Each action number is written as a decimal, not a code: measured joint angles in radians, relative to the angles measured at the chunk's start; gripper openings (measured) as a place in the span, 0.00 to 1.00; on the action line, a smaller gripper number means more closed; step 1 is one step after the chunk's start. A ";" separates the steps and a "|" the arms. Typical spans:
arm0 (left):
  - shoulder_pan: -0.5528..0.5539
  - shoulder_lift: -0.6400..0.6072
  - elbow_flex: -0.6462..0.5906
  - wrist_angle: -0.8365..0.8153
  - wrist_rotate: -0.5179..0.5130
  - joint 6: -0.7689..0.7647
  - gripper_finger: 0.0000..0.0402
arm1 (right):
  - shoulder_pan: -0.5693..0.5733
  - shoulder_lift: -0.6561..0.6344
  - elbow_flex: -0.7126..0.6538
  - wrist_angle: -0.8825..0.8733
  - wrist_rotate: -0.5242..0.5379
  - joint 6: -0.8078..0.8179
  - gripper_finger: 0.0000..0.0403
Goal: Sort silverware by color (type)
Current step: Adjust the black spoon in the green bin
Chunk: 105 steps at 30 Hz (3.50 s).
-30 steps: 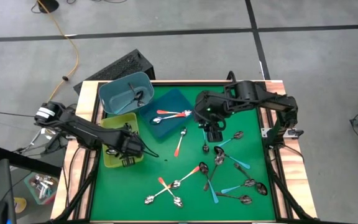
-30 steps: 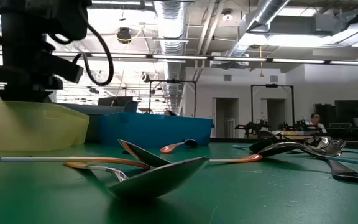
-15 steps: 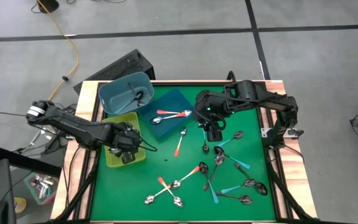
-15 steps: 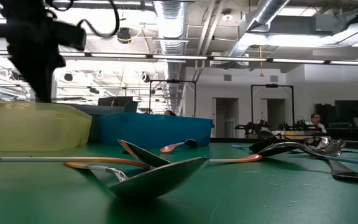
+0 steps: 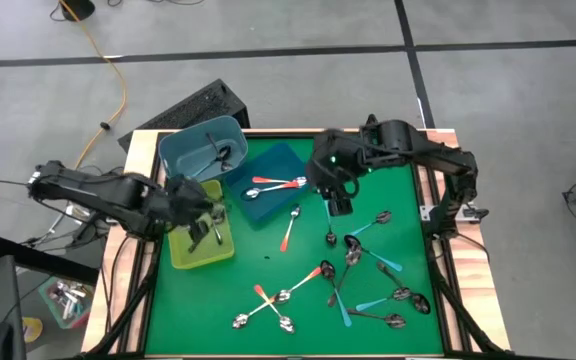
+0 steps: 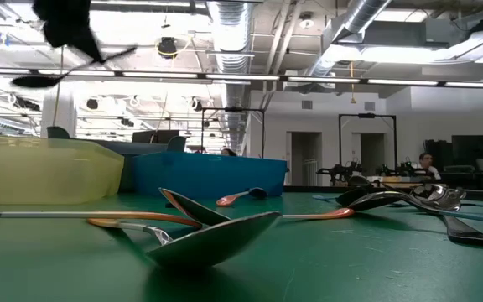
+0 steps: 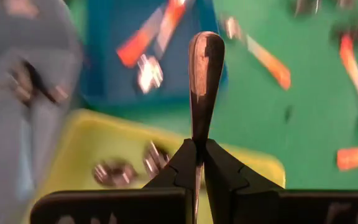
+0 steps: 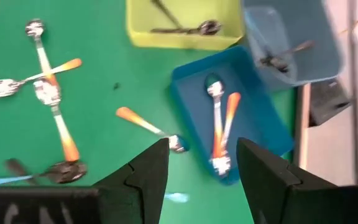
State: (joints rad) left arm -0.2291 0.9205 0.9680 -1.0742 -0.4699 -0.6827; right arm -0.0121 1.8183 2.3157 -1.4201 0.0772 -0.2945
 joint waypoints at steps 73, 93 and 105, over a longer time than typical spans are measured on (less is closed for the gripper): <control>0.175 -0.148 -0.241 -0.065 0.014 -0.627 0.00 | -0.285 0.003 -0.343 0.660 -0.627 -0.059 0.49; 0.082 -0.096 -0.419 0.090 0.117 -0.823 0.00 | -0.284 0.003 -0.343 0.633 -0.627 -0.097 0.49; 0.084 0.026 -0.419 0.099 0.199 -0.773 0.02 | -0.284 0.003 -0.343 0.635 -0.627 -0.101 0.49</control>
State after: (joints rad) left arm -0.1448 0.9463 0.5491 -0.9750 -0.2706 -1.4561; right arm -0.2966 1.8210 1.9728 -0.7854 -0.5495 -0.3952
